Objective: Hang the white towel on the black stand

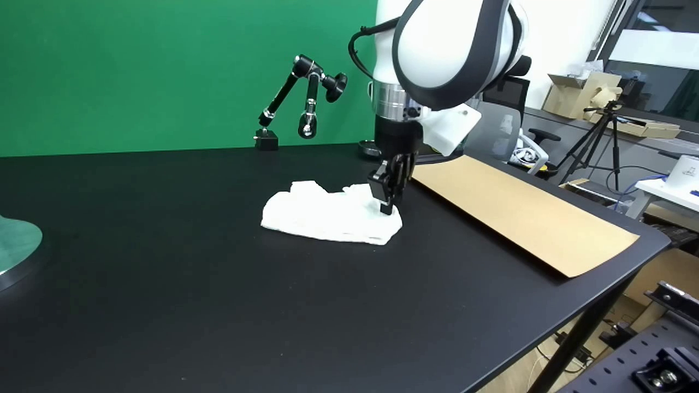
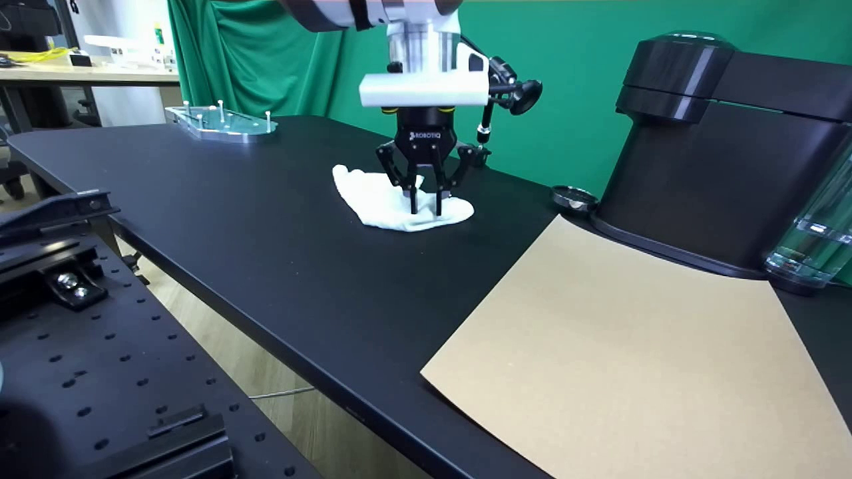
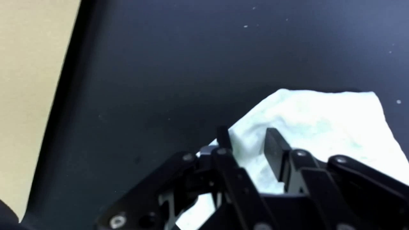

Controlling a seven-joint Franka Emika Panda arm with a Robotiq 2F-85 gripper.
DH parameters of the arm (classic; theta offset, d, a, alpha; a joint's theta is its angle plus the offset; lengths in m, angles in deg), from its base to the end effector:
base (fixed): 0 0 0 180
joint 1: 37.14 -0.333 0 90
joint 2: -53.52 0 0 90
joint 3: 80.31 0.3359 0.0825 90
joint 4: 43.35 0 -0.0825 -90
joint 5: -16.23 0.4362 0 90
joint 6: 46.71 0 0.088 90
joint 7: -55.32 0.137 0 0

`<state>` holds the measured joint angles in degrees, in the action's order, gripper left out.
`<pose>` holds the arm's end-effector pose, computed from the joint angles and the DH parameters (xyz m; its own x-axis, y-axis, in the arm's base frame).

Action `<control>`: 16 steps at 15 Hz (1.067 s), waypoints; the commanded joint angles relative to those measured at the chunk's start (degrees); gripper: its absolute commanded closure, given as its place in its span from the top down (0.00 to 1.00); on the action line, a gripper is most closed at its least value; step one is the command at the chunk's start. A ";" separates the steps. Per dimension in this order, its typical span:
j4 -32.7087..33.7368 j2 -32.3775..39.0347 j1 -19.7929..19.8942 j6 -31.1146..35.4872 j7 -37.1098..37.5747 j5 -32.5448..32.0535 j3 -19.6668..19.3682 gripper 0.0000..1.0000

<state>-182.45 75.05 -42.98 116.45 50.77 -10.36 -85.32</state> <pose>0.5120 0.0229 0.0966 0.8568 0.5155 -0.0161 0.5098 -0.8419 0.1769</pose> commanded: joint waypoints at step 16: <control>0.76 -6.23 -0.61 -1.43 -3.10 3.54 1.79 0.00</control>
<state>-181.75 72.11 -42.99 116.43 47.40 -6.20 -83.50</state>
